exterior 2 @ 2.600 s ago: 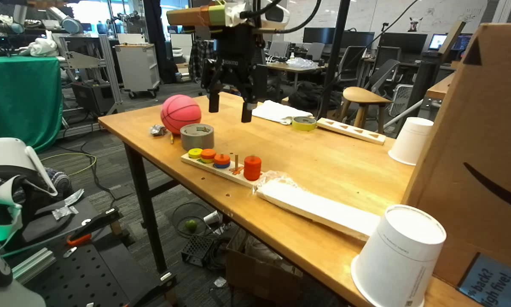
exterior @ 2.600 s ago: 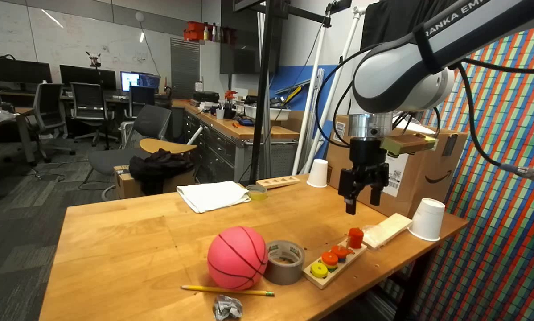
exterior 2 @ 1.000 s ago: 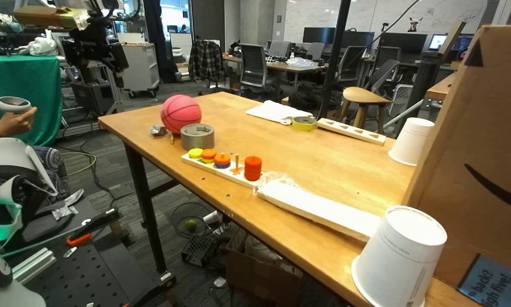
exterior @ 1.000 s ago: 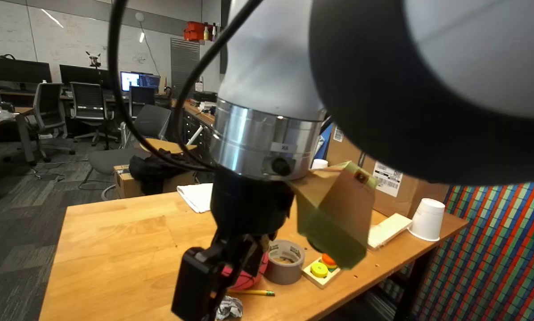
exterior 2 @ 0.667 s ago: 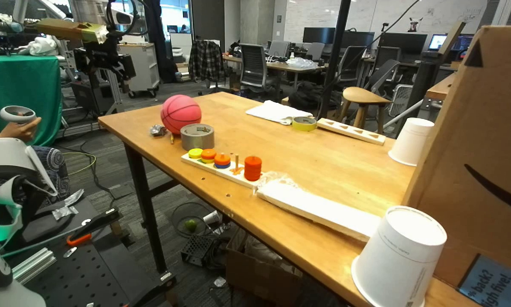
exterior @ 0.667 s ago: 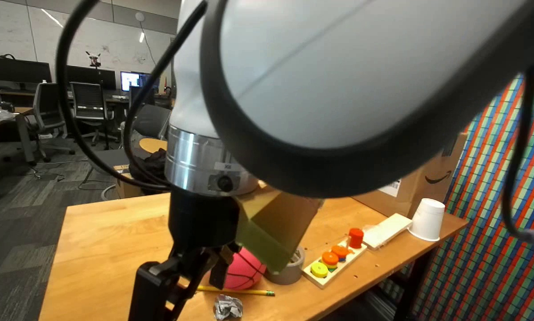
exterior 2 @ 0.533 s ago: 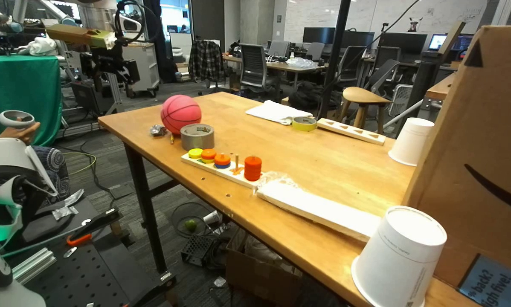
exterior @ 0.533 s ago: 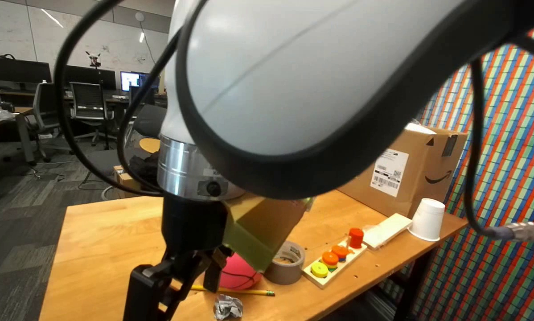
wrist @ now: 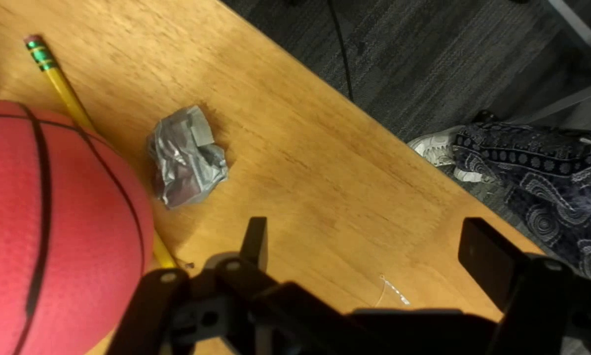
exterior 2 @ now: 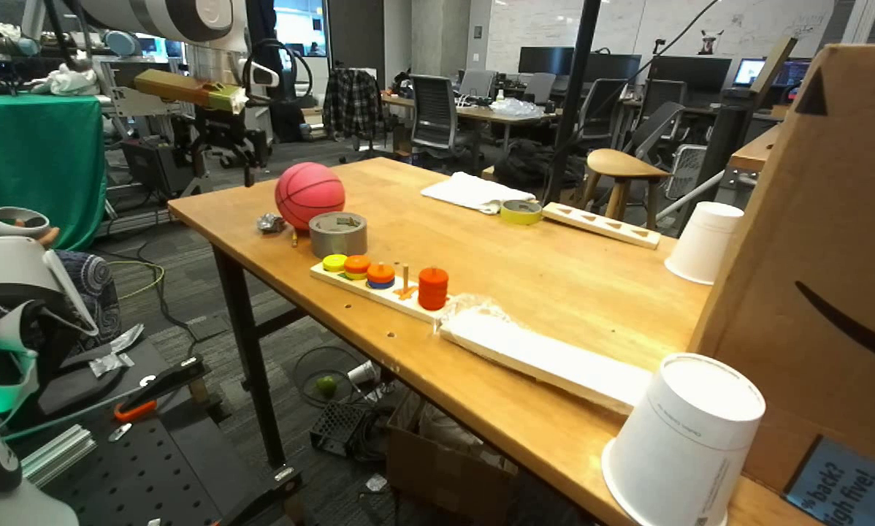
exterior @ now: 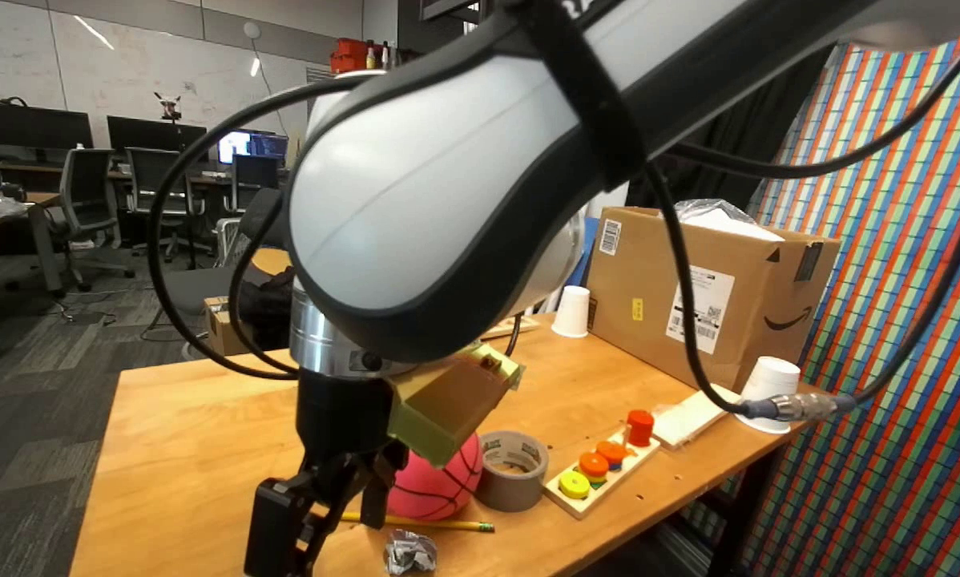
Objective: Move the ball towards the box
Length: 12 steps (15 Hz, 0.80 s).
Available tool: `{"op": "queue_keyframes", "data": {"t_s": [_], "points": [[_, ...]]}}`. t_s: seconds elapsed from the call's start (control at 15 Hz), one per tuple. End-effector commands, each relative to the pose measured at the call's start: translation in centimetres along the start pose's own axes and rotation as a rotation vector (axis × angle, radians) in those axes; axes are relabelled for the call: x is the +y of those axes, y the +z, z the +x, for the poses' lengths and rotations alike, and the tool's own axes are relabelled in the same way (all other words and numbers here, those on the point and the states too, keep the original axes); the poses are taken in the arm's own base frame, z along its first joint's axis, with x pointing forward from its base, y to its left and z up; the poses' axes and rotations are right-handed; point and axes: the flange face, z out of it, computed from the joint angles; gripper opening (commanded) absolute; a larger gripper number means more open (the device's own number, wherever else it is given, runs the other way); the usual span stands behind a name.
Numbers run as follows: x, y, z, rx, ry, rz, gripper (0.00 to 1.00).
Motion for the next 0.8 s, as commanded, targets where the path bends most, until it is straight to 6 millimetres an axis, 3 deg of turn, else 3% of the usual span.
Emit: {"op": "queue_keyframes", "data": {"t_s": [0.0, 0.2, 0.33, 0.53, 0.73], "points": [[3.1, 0.0, 0.9, -0.014, -0.052, -0.010, 1.00], [7.6, -1.1, -0.4, -0.011, -0.090, -0.125, 1.00], [9.8, -4.0, -2.0, 0.020, -0.101, -0.255, 1.00], [11.6, -9.7, -4.9, 0.149, 0.016, -0.292, 1.00], [13.0, -12.5, -8.2, 0.230, 0.098, -0.377, 1.00]]}}
